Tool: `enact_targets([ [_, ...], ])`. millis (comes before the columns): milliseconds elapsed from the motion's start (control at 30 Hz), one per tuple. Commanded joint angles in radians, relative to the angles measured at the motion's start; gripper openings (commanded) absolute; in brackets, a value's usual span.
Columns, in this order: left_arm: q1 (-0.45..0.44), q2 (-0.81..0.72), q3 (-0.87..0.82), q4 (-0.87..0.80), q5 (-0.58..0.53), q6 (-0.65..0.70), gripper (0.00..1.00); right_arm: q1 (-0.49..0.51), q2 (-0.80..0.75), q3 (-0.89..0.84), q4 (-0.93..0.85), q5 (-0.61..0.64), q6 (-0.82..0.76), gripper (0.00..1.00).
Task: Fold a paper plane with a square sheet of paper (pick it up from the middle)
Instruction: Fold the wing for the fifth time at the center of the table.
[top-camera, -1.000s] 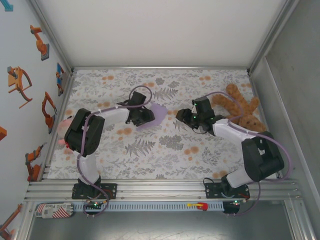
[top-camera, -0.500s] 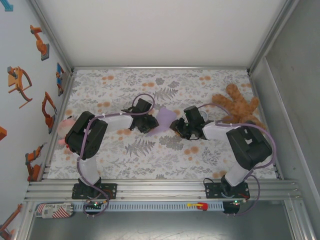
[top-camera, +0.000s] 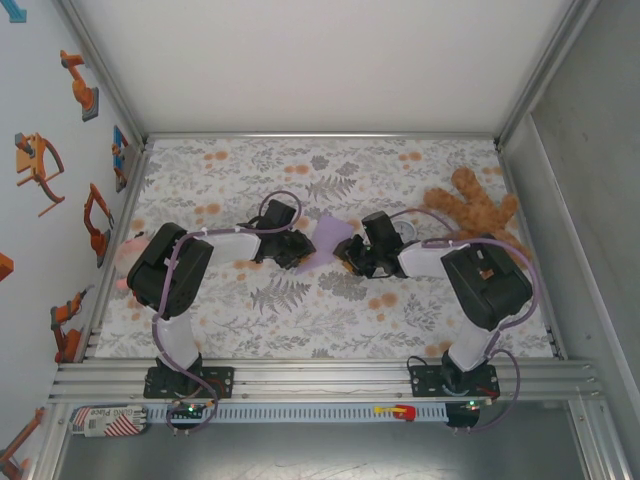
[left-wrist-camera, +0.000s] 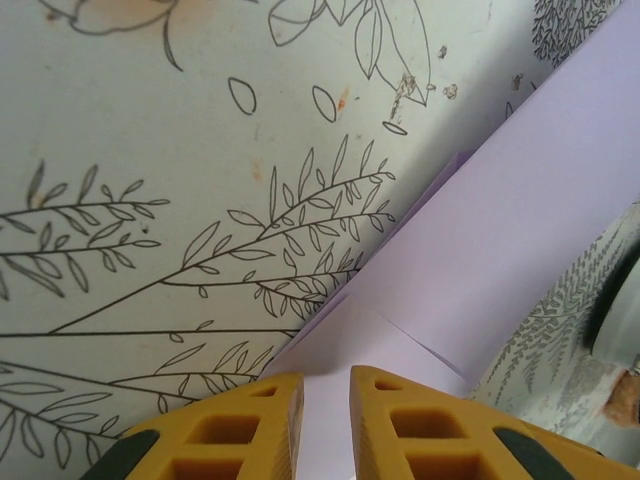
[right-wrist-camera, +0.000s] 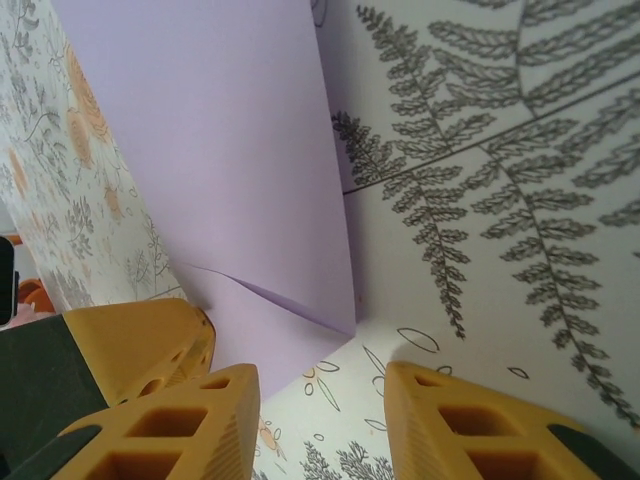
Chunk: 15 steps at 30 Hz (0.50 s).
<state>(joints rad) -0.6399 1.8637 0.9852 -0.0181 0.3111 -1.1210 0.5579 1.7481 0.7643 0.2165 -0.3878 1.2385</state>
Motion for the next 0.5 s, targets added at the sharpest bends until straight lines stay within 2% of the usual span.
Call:
enact_targets([
  [0,-0.005,0.032,-0.049,-0.102,0.015,-0.022,0.22,0.007,0.037,0.018,0.046,0.008,0.021,0.34],
  [167,-0.004,0.028,-0.051,-0.104,0.015,-0.019,0.22,0.005,0.054,0.021,0.101,0.006,0.047,0.28],
  [467,0.001,0.023,-0.054,-0.112,0.012,-0.013,0.22,0.001,0.054,-0.001,0.188,0.005,0.054,0.27],
])
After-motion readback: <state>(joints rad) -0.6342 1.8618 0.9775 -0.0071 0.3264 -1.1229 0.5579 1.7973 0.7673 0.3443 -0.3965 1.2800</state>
